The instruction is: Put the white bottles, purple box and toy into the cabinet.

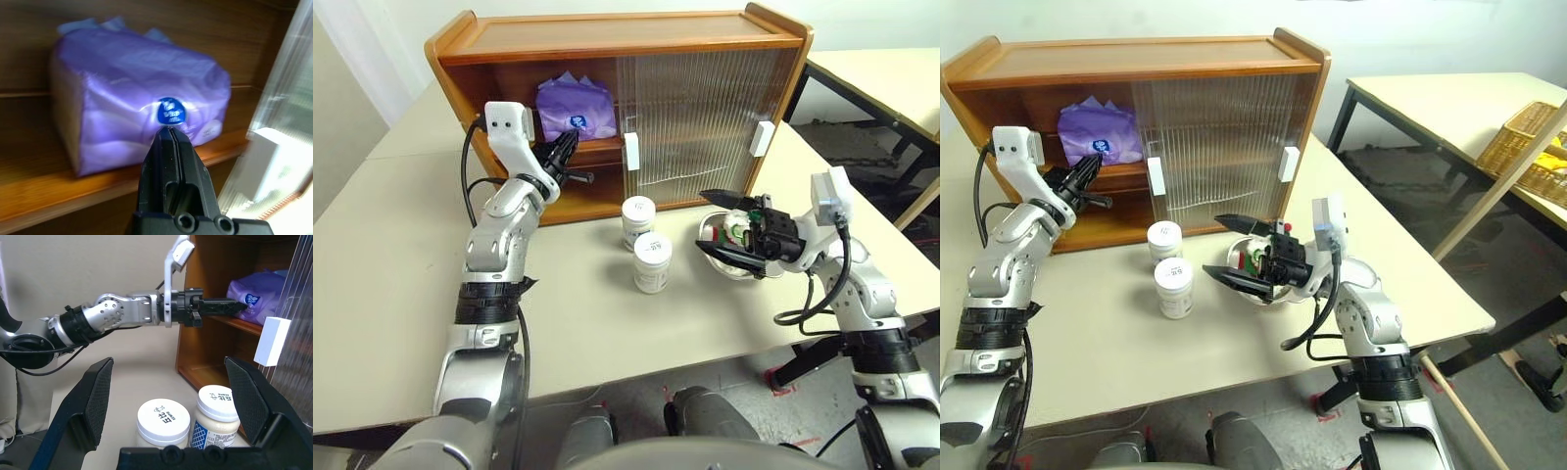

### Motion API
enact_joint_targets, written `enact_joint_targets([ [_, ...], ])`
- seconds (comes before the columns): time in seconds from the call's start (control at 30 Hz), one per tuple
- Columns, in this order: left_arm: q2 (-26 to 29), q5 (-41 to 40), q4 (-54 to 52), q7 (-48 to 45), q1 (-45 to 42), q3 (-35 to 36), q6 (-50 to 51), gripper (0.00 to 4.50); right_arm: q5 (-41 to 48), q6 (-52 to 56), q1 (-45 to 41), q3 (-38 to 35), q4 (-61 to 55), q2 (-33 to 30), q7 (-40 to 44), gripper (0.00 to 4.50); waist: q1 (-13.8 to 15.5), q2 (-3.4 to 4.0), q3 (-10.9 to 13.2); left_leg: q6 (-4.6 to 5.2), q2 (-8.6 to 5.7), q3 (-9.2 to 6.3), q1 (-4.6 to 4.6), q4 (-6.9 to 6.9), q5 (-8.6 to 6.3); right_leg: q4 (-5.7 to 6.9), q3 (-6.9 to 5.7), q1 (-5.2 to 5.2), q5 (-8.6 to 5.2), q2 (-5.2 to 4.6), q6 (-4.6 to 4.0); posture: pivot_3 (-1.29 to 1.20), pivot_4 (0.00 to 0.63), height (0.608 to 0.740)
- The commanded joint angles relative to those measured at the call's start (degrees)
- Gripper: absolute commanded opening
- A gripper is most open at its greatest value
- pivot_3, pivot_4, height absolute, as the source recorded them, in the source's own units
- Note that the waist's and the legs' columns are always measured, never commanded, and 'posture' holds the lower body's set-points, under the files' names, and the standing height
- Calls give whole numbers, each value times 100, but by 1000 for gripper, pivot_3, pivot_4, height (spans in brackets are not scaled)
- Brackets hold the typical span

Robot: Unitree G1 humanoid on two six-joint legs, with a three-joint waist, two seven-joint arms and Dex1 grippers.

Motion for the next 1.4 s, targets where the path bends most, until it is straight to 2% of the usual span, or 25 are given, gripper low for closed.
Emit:
enact_joint_targets([
  [0.03,45,111,378,-55,-212,81,-220,47,-57,-13,43,7,-77,-10,-20,4500,-1,0,0,0,0,-1,0,1,0,0,0,0,0,-1,1,-269,0,740],
  [0.4,219,386,1607,-354,-856,45,-1013,47,-60,3,32,-7,-86,-11,-23,4500,-34,0,0,2,0,-2,-2,2,0,-1,0,0,0,0,5,-271,0,740],
  [0.53,162,365,1585,-493,-785,38,-1206,47,-47,40,52,-24,-131,-40,-41,4500,-46,0,0,3,-1,-2,-5,2,-1,-1,0,-2,-2,0,8,-279,0,740],
  [0.6,92,119,1272,-626,-633,105,-982,47,-41,56,72,-38,-152,-60,-54,4500,-57,0,0,4,-4,0,-5,2,-1,-2,0,-2,-3,6,10,-279,0,740],
  [0.73,41,-436,380,-764,-232,319,-489,950,-8,165,89,-26,-170,-106,-50,4500,-96,0,0,10,-11,26,-7,5,-5,-3,-1,1,-7,10,18,-273,0,740],
  [0.83,89,-778,-271,-839,54,458,-219,2026,-22,274,45,30,-115,-135,-8,4500,-121,0,0,10,-11,49,-9,8,-6,-3,-4,1,-9,12,20,-263,0,740],
  [0.93,323,-1182,-1046,-967,505,487,547,3066,-42,266,-79,105,-33,-97,137,4500,-129,0,0,10,-10,53,-7,10,-6,-1,-5,3,-9,14,18,-257,0,740],
  [1.07,438,-2756,-1881,-1622,1090,798,1594,4457,-86,247,-260,127,167,-54,199,4500,-111,0,-1,9,-10,55,-3,12,-6,1,-5,5,-8,13,15,-247,0,740],
  [1.23,998,-3100,-2554,-1934,1887,693,2183,4486,-161,328,-335,170,294,-59,150,4500,-66,2,0,3,12,-3,-4,14,-9,3,0,-5,1,-3,-4,-236,5,740],
  [1.27,1096,-3052,-2641,-1958,2028,644,2208,4486,-162,328,-331,169,293,-53,150,4500,-58,3,-1,1,19,-5,-4,14,-10,3,-1,-6,14,-2,-30,-235,5,740],
  [1.4,1467,-2391,-2719,-2269,2688,341,1754,4486,-171,308,-323,172,292,-34,161,4500,-52,7,-3,-6,29,-12,-6,6,-12,6,-1,-19,11,-2,-41,-229,4,740],
])
